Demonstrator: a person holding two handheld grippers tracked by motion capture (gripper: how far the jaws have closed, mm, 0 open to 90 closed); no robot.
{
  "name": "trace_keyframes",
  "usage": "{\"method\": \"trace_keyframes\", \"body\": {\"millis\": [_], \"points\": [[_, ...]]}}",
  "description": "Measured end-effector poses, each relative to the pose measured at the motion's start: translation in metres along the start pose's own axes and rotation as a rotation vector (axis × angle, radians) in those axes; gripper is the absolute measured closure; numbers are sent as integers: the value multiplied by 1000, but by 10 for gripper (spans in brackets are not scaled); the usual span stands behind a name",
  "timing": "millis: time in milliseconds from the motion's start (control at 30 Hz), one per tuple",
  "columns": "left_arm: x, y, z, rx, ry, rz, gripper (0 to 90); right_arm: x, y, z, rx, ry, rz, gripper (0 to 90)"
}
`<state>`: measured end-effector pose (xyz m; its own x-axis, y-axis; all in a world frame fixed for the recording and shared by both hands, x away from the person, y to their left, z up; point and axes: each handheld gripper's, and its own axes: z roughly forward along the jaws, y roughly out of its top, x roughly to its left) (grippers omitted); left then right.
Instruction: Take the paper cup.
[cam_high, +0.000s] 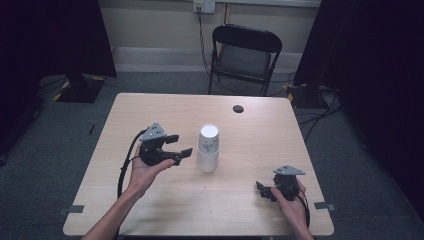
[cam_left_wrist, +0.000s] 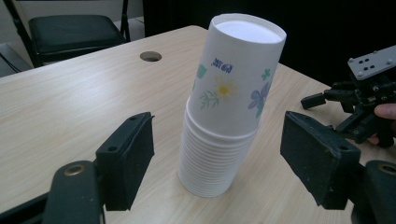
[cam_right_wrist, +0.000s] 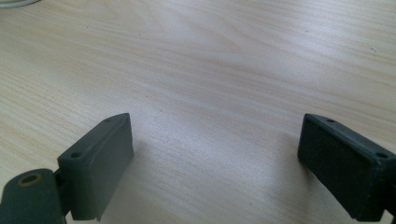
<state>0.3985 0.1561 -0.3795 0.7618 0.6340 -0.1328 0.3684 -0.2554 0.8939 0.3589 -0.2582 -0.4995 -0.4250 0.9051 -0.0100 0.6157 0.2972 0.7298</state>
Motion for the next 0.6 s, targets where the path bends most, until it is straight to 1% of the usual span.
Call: {"method": "trace_keyframes", "body": {"millis": [33,67,100,233,267,300,333,367,400,433,467,500,533,567,600], "points": [[0,0,0,0,0,0,256,0,0,0,0,0,0,99],[0,2,5,17,5,25,242,0,0,0,0,0,0,98],[-1,4,8,15,-1,32,231,0,0,0,0,0,0,98],[-2,8,13,6,-14,39,211,0,0,0,0,0,0,98],[-4,12,17,4,-18,51,211,0,0,0,0,0,0,98],[-4,12,17,4,-18,51,211,0,0,0,0,0,0,98],[-7,17,20,-6,-21,76,211,0,0,0,0,0,0,98],[-7,17,20,-6,-21,76,211,0,0,0,0,0,0,98],[-10,22,24,-6,-21,89,211,0,0,0,0,0,0,98],[-10,22,24,-6,-21,89,211,0,0,0,0,0,0,98],[-10,26,26,0,-25,96,212,0,0,0,0,0,0,98],[-11,30,30,0,-16,96,213,0,0,0,0,0,0,98],[-11,31,31,3,-10,104,213,0,0,0,0,0,0,98],[-11,31,31,3,-10,104,213,0,0,0,0,0,0,98],[-11,36,34,-10,-29,97,209,0,0,0,0,0,0,98]]}}
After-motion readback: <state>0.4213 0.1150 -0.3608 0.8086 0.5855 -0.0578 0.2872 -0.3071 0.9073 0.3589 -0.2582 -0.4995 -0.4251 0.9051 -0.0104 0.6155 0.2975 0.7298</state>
